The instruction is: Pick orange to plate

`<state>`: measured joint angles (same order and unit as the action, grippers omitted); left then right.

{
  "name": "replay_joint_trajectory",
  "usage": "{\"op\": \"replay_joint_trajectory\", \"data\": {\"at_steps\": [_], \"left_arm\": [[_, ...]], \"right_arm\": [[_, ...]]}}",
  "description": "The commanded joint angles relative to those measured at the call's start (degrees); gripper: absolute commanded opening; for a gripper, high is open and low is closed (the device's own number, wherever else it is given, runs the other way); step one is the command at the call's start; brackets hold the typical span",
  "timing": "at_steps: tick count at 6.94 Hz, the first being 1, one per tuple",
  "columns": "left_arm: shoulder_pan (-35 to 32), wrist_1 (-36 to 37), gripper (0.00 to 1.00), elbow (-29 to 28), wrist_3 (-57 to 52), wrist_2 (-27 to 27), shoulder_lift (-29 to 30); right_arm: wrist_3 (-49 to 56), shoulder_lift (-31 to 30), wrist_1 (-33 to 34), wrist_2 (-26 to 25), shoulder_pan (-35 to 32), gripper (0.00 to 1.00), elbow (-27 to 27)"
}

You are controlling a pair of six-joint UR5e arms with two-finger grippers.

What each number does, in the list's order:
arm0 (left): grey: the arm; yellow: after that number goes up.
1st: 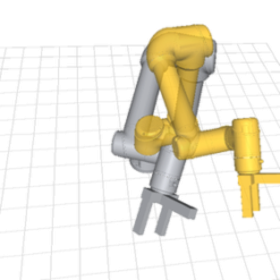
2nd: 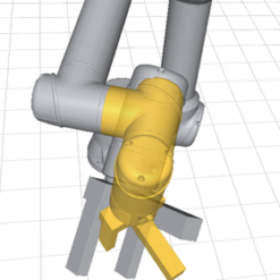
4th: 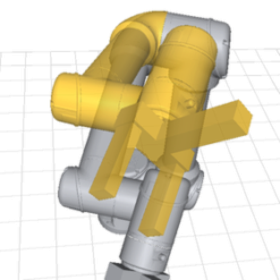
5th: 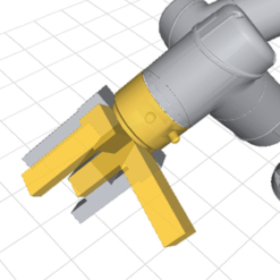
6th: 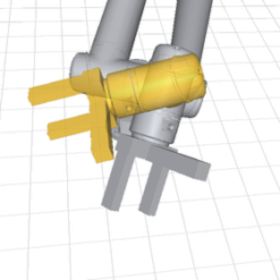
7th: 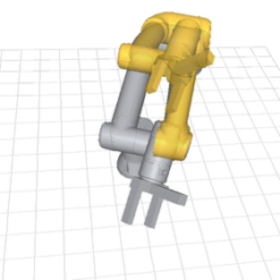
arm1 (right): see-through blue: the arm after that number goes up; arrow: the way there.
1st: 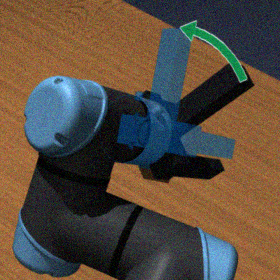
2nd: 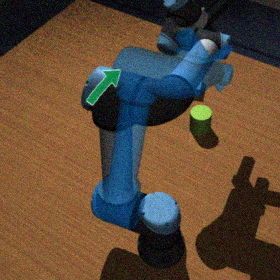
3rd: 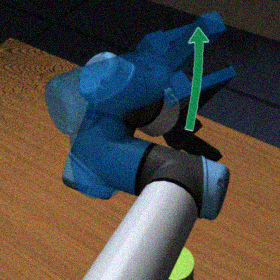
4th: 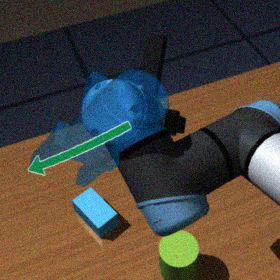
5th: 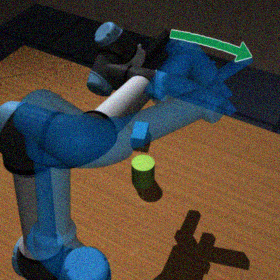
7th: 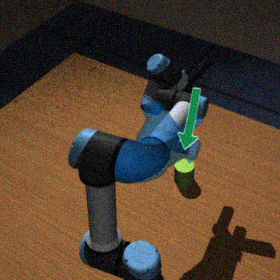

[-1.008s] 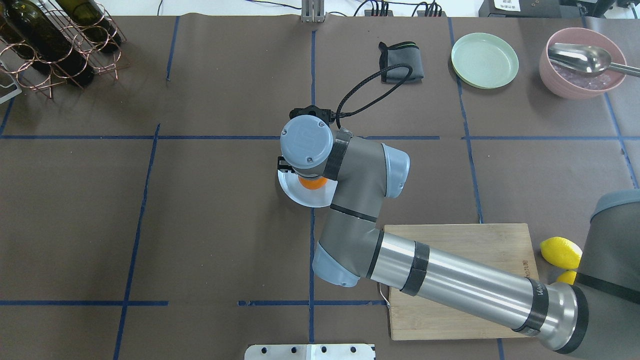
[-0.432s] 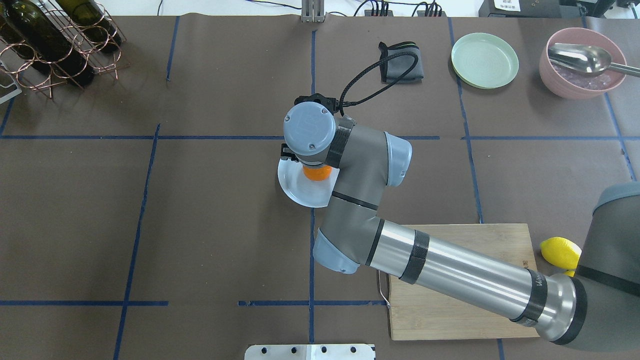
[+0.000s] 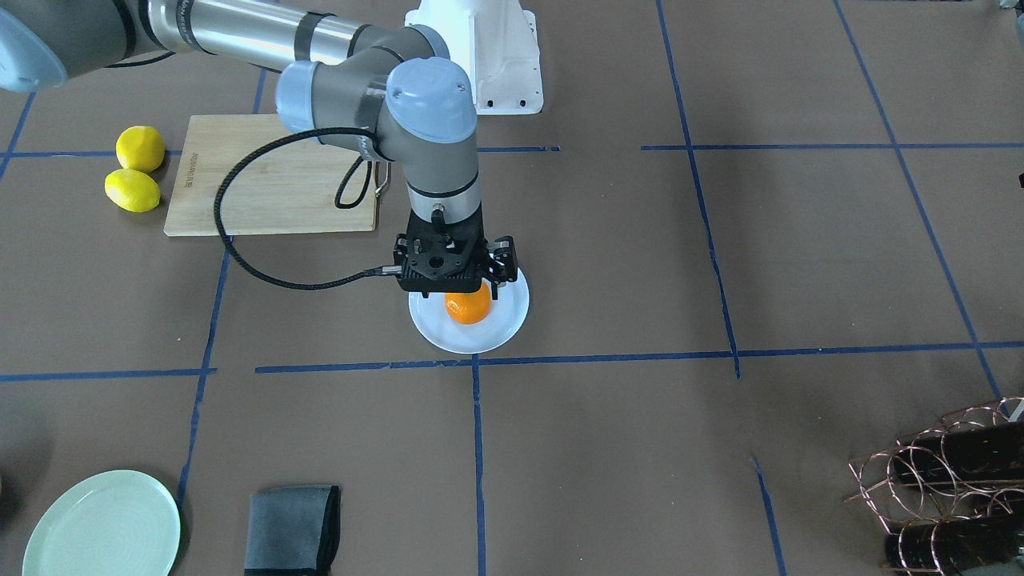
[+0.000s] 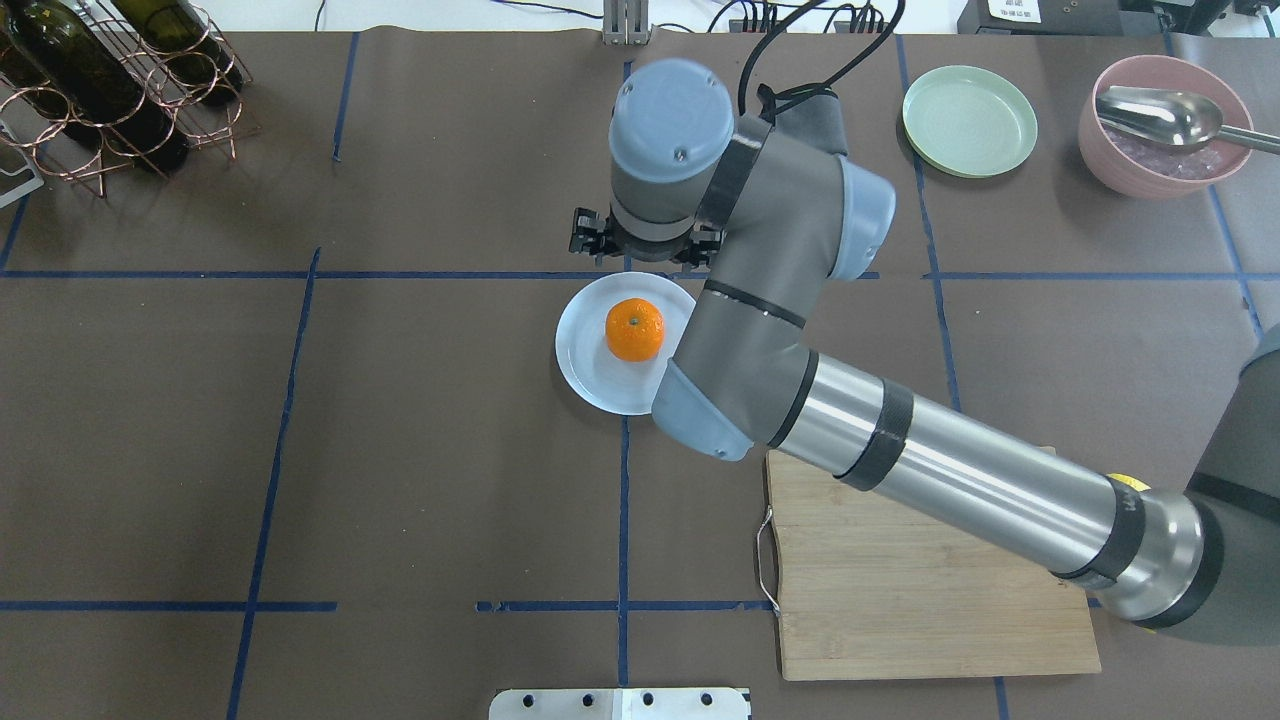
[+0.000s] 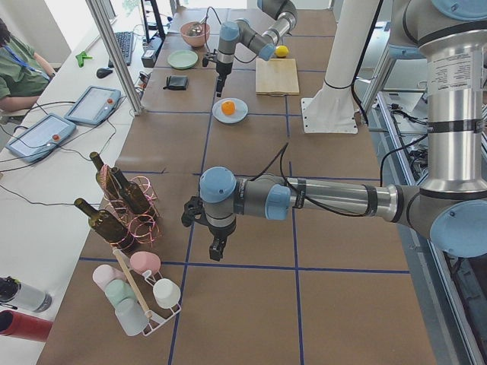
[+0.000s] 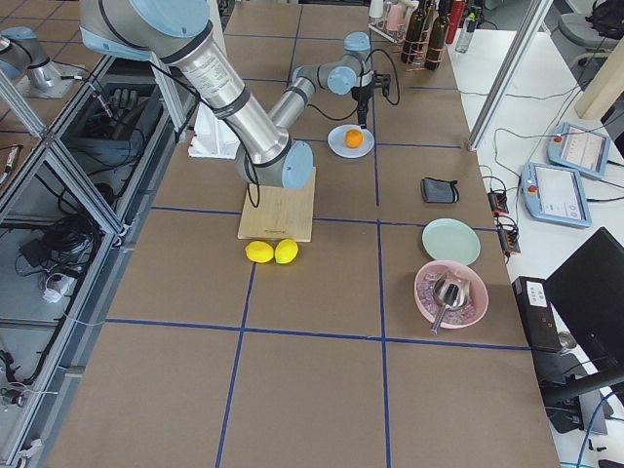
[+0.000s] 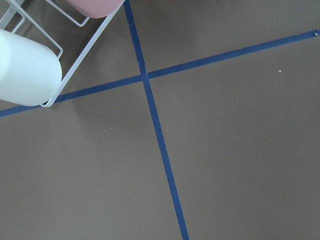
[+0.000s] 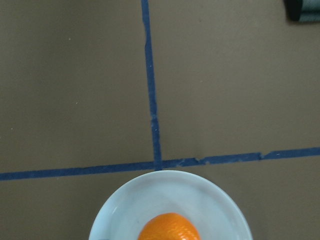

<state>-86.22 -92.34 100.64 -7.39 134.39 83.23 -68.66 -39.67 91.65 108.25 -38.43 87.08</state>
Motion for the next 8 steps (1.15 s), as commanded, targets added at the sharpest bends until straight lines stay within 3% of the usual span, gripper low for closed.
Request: {"op": "replay_joint_trajectory", "data": {"at_steps": [1,2,5,6,8], "left_arm": [[0.0,0.57,1.0,0.26,0.1,0.26,0.17],[-0.09,0.67,1.0,0.08,0.27,0.26,0.18],[-0.61,2.51,1.0,0.43,-0.33,-0.09,-0.09],[-0.79,2.51,1.0,0.52,-0.43,-0.01,-0.18],[-0.79,2.08,1.0,0.7,-1.21,0.17,-0.35]], "right_arm": [[17.84,-10.7,8.0,11.06,-12.31,1.0,13.58],[30.65,-18.17,7.85,14.94,-18.2,1.0,16.34],[66.08,-35.42,8.11,21.54,-35.34,1.0,16.55],[73.86,-39.82,8.37,22.52,-40.62,1.0,16.28],[77.01,-51.67,7.41,22.0,-48.54,1.0,16.1]]}}
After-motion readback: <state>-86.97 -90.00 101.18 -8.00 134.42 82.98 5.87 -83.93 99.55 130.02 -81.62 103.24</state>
